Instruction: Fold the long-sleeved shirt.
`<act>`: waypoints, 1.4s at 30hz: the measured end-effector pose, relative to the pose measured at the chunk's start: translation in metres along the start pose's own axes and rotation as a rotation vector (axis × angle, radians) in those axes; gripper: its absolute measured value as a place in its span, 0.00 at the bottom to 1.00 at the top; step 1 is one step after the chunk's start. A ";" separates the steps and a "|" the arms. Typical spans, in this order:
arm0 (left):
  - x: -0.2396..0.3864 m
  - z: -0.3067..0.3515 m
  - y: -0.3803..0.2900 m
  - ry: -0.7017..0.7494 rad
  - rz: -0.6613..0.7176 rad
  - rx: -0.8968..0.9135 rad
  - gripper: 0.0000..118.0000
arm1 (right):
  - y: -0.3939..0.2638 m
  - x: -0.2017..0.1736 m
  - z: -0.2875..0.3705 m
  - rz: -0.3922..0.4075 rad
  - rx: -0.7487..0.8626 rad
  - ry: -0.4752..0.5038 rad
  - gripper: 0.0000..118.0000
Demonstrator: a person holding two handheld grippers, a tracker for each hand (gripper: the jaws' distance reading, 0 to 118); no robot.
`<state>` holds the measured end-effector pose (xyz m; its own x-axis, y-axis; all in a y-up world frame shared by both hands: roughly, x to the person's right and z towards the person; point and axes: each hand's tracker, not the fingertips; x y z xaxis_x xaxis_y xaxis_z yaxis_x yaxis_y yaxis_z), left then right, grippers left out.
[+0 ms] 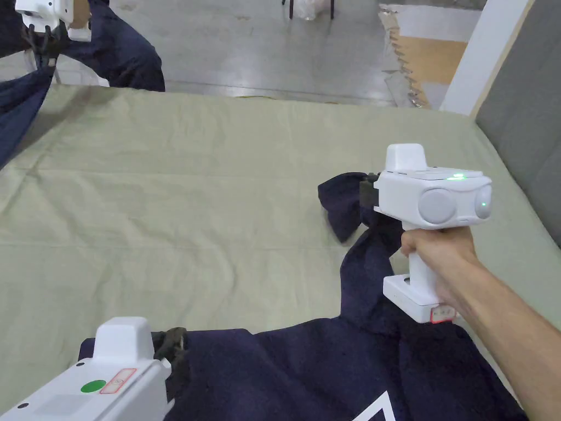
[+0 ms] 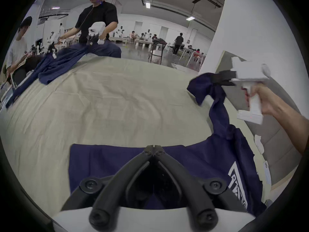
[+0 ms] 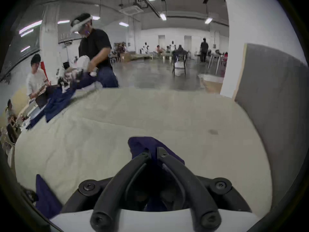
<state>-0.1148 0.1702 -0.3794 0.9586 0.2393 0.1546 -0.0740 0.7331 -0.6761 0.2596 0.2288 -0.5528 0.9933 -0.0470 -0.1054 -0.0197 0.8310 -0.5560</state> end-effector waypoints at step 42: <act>-0.002 0.071 -0.033 0.054 0.051 0.054 0.04 | -0.137 0.063 0.104 -0.050 -0.184 -0.023 0.95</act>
<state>-0.1336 0.1907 -0.3059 0.9666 0.2435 0.0804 -0.1366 0.7543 -0.6422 0.3365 0.1697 -0.3974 0.9958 -0.0714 -0.0566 0.0112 0.7125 -0.7015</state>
